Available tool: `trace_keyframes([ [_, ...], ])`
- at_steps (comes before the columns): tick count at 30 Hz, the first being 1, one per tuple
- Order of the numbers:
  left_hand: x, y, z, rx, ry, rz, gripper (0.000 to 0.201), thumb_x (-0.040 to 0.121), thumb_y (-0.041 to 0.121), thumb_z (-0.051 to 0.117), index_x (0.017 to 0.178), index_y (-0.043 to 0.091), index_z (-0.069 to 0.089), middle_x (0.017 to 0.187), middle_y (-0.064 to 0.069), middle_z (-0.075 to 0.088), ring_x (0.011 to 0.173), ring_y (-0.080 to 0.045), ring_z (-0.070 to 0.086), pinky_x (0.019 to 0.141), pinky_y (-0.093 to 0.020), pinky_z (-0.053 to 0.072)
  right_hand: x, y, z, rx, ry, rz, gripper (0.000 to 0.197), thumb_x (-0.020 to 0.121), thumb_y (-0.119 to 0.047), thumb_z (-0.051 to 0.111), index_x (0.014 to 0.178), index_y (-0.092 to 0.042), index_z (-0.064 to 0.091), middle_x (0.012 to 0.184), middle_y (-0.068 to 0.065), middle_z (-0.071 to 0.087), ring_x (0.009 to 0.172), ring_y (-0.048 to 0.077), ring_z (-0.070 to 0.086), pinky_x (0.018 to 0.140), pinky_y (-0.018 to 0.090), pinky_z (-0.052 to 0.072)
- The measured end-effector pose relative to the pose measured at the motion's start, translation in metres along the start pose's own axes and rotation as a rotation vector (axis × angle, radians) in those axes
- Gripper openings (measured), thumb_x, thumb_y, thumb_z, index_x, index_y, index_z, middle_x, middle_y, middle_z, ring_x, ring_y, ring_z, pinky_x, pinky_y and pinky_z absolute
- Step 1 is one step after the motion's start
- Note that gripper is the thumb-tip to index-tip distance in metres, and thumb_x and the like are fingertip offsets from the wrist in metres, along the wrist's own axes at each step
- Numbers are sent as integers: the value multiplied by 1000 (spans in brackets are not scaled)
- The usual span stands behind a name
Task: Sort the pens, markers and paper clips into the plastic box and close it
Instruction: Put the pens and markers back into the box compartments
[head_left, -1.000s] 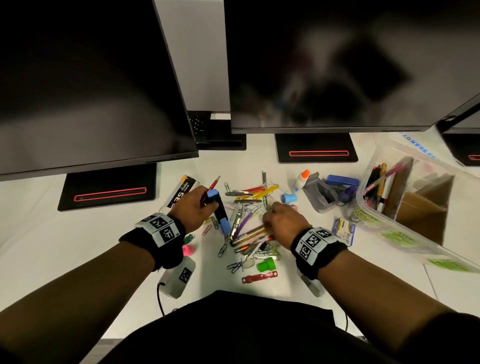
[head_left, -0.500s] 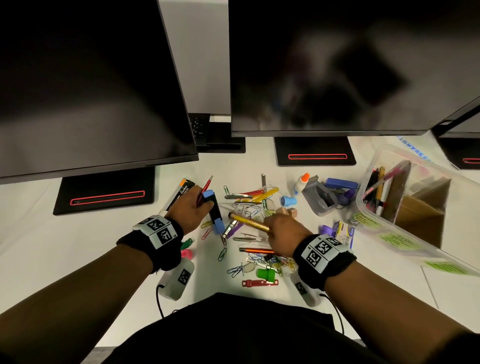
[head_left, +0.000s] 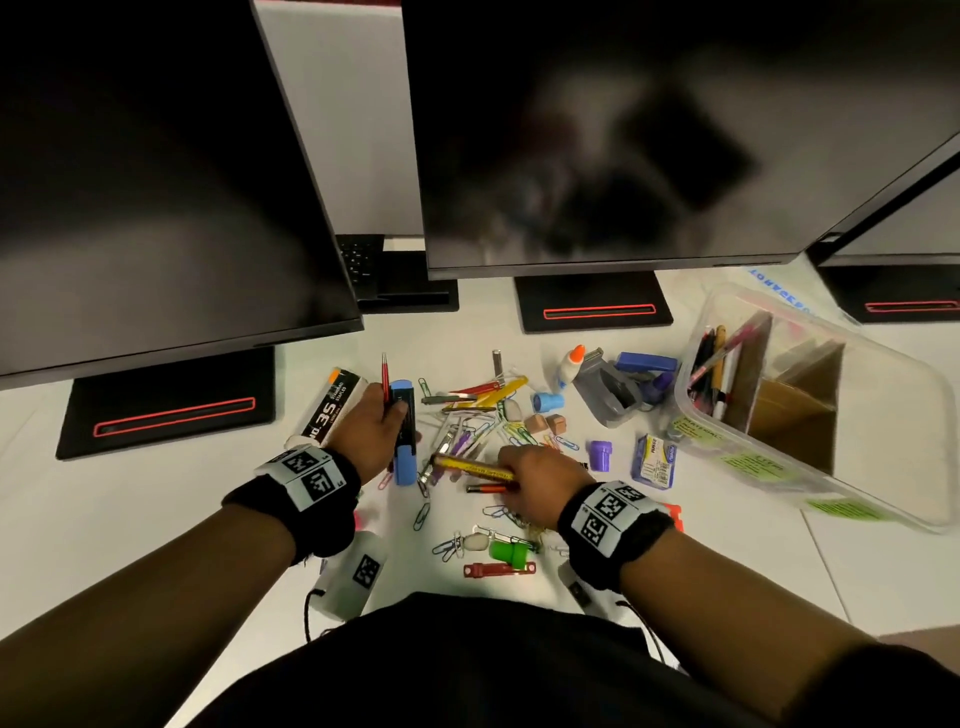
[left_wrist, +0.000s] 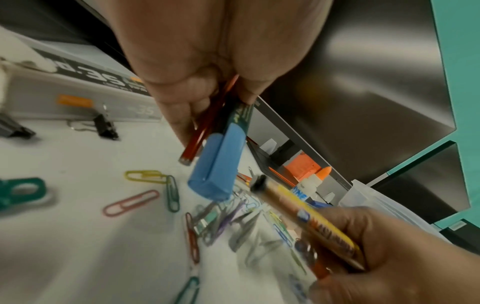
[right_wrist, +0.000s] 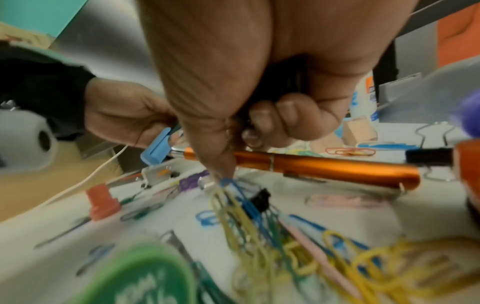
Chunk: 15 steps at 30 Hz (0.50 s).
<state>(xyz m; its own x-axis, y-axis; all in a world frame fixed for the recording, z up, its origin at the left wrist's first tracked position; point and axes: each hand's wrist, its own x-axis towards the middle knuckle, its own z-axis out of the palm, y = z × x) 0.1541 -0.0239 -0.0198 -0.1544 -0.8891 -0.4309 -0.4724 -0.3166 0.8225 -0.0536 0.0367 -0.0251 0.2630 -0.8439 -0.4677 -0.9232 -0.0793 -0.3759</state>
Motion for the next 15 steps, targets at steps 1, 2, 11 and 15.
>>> trace_keyframes([
  [1,-2,3,1,-37,-17,-15,10,100,16,34,92,12,37,95,-20,60,88,-35,67,80,-53,54,0,1,-2,33,34,12,18,87,-27,56,101,-17,56,98,8,63,91,26,60,73,31,46],
  [2,-3,5,2,-63,-23,-22,11,101,16,33,90,14,37,96,-20,59,86,-34,68,81,-54,54,-1,2,-3,67,69,26,19,87,-29,57,102,-17,56,98,8,63,90,25,60,71,29,44],
  [11,15,10,13,43,-131,-86,17,95,31,43,82,25,51,111,-26,64,104,-43,61,93,-55,49,13,-18,-47,719,158,218,8,92,-20,52,87,-15,48,75,3,56,76,24,58,72,35,46],
  [15,5,44,13,11,-163,-60,27,97,23,42,110,1,53,112,-28,61,103,-40,60,96,-55,47,13,-34,-56,1164,14,364,5,96,-11,45,93,-11,48,71,11,59,62,26,61,60,36,53],
])
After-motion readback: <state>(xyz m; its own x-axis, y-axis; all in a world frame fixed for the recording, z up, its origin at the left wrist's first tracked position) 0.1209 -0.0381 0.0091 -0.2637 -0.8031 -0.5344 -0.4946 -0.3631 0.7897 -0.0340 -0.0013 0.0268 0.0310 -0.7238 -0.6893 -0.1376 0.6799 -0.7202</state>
